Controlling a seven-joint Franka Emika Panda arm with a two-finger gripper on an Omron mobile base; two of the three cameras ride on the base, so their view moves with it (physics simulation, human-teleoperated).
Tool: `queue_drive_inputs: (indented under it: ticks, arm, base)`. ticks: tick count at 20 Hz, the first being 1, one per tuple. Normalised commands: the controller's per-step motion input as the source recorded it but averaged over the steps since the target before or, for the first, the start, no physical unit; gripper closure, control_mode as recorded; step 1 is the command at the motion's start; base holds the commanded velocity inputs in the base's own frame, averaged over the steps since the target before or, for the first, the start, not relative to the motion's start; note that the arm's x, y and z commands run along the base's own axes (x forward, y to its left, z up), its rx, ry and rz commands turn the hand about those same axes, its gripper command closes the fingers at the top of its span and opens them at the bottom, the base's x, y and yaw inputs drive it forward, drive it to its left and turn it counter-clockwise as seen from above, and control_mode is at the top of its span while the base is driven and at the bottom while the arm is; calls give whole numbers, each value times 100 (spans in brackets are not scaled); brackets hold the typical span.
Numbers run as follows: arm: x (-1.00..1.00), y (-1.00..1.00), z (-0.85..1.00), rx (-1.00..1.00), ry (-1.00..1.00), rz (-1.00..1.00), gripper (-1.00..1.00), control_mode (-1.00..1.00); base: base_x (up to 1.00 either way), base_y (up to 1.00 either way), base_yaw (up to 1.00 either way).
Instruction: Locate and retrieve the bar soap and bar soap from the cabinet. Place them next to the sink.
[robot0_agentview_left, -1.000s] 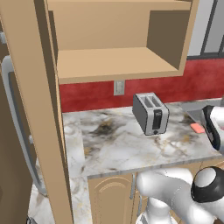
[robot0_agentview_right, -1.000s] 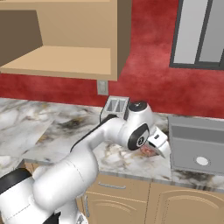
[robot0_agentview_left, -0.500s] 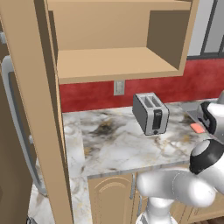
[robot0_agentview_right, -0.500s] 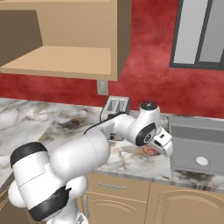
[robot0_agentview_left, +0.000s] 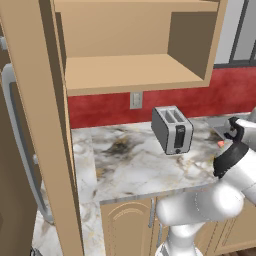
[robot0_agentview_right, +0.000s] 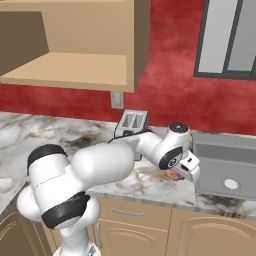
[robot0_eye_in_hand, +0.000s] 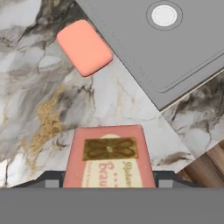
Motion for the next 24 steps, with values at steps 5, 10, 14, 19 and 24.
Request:
queue_drive_inputs:
  ticks: [5, 10, 14, 19, 24]
  arm:
    - [15, -2, -34, 0, 0, 4, 100, -100]
    - [11, -2, -30, 0, 3, 2, 100, -100]
    - [3, -1, -18, -3, 4, 0, 100, -100]
    - [6, -4, -12, -3, 3, 0, 100, -100]
    - [2, -1, -3, 0, 4, 0, 100, -100]
  base:
    - [0, 0, 0]
    - [0, 0, 0]
    - [0, 0, 0]
    - [0, 0, 0]
    - [0, 0, 0]
